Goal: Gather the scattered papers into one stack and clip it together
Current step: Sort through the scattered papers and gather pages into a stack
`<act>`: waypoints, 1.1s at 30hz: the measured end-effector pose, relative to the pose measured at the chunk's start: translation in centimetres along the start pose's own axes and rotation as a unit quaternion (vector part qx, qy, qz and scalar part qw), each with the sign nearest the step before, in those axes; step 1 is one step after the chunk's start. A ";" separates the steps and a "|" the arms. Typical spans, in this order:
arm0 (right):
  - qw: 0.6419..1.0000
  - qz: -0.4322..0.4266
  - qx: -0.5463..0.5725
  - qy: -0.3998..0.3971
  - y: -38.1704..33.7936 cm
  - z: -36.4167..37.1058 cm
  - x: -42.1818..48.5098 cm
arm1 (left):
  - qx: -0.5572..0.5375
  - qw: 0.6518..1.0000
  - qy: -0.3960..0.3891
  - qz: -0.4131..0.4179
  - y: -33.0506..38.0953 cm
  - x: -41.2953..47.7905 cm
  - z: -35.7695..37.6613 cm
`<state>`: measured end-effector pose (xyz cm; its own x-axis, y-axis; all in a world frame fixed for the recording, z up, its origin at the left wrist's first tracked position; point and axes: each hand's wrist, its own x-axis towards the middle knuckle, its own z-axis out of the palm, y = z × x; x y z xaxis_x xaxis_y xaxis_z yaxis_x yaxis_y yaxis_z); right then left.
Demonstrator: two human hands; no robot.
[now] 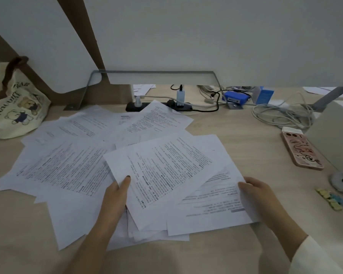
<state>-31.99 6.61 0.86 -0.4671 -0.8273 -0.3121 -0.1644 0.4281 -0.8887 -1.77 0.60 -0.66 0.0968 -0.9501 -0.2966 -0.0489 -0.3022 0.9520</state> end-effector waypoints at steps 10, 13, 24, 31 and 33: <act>0.921 0.070 0.317 0.214 -0.2 -4.0 1.1 | 0.001 1.000 -0.018 0.000 -0.2 0.3 -0.2; 0.893 0.089 0.389 0.206 -0.7 -4.0 1.3 | 0.004 1.000 -0.014 0.002 -0.3 0.5 -0.2; 0.859 -0.011 0.501 0.102 -4.0 -2.0 1.4 | 0.026 1.000 -0.002 -0.002 -0.2 0.4 -0.1; 0.803 -0.100 0.587 -0.032 -12.3 -1.5 0.9 | 0.031 0.999 -0.012 -0.014 0.2 0.1 -0.1; 0.781 -0.154 0.599 -0.082 -14.5 -1.1 -0.1 | 0.039 0.999 -0.011 -0.024 0.3 0.1 -0.1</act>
<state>-30.48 0.89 14.18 -0.4323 -0.9013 0.0271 0.7305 -0.3677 -0.5754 -1.66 0.38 -0.36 0.0794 -0.9358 -0.3435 -0.1223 -0.3512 0.9283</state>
